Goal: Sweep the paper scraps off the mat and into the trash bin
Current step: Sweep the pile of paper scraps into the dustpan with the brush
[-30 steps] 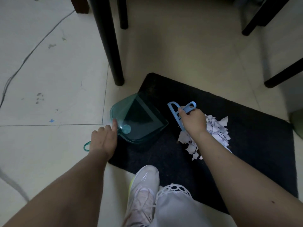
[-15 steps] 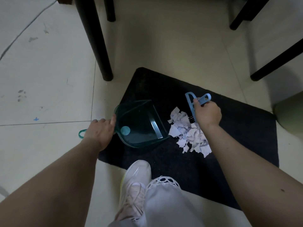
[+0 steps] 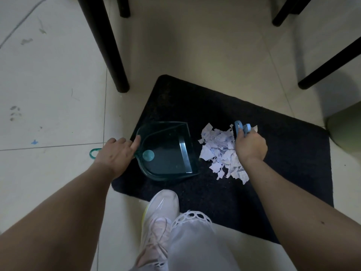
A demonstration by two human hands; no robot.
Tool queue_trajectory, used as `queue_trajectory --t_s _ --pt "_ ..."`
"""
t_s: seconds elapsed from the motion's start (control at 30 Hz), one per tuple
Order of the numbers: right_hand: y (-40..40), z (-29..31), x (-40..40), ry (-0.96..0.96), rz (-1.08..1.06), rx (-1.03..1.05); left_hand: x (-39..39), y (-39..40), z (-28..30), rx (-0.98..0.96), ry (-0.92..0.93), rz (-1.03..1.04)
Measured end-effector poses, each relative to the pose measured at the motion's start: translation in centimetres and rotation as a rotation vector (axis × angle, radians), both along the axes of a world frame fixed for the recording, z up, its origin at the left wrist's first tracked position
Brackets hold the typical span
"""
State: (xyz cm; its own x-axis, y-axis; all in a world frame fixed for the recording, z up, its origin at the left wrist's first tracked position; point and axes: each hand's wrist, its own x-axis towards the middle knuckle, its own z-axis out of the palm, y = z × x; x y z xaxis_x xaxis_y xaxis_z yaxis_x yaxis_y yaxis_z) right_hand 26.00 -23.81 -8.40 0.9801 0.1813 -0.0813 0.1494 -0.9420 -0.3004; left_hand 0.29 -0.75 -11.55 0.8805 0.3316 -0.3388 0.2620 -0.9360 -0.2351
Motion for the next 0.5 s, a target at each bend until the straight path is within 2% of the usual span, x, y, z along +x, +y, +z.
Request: queue_trajectory --t_s 0.2,0.5 --pt "0.0 -0.8 0.6 -0.002 0.008 -0.017 0.2 0.3 0.0 0.01 -0.006 -0.01" --pt "2.5 -2.7 -1.4 0.189 0.051 0.005 0.3 -0.1 0.1 -0.011 -0.006 0.021"
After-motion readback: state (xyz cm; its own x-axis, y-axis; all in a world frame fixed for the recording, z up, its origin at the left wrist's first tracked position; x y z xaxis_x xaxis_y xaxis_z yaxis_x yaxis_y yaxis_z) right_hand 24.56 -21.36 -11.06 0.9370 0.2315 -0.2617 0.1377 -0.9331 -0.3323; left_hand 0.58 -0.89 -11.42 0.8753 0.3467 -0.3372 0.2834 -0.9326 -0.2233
